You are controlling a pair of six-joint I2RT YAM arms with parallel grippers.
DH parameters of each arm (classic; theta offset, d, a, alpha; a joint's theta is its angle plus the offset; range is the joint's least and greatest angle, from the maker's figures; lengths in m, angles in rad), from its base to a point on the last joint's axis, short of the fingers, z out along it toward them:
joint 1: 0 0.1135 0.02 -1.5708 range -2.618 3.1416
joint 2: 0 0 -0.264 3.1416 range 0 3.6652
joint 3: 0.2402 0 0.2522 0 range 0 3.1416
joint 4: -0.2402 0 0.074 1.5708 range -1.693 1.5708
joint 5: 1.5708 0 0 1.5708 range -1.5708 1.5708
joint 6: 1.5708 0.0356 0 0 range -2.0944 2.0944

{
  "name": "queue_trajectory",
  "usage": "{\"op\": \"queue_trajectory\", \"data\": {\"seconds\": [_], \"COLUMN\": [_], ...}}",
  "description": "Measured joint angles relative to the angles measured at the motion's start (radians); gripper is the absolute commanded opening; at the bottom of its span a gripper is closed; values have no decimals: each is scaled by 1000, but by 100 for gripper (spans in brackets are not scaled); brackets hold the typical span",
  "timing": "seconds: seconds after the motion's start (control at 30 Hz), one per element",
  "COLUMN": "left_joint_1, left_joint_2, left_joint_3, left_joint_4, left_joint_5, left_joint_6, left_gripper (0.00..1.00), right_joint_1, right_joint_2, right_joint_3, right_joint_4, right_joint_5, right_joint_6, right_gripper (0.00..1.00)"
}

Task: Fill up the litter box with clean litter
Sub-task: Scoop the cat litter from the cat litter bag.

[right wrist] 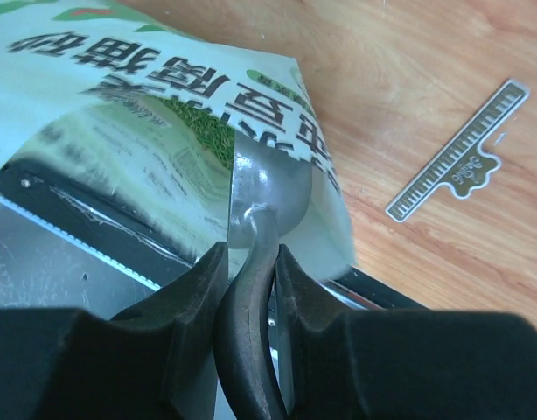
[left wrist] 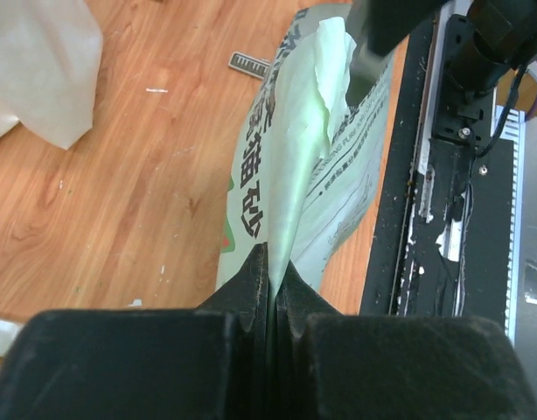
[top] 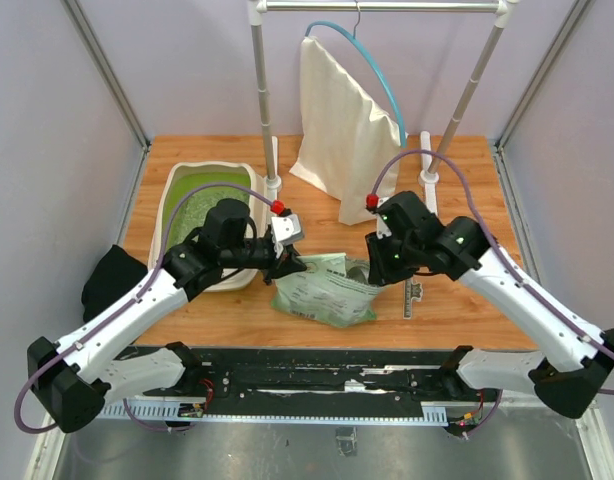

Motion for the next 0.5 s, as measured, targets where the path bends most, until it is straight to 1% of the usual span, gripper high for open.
{"op": "queue_trajectory", "data": {"seconds": [0.13,0.23,0.33,0.5], "left_joint_1": [-35,-41,-42,-40], "left_joint_2": [16,14,2,-2], "left_joint_3": [-4,-36,-74,-93], "left_joint_4": [33,68,106,110], "left_joint_5": [-32,-56,-83,-137], "left_joint_6": [-6,-14,-18,-21], "left_gripper": [1,1,0,1], "right_joint_1": [4,4,4,3], "right_joint_2": [47,85,91,83], "right_joint_3": [-138,-243,-313,-423], "right_joint_4": [118,257,385,589], "right_joint_5": [-2,-35,-87,-175], "right_joint_6": [47,90,127,199], "right_gripper": [1,1,1,1]}}
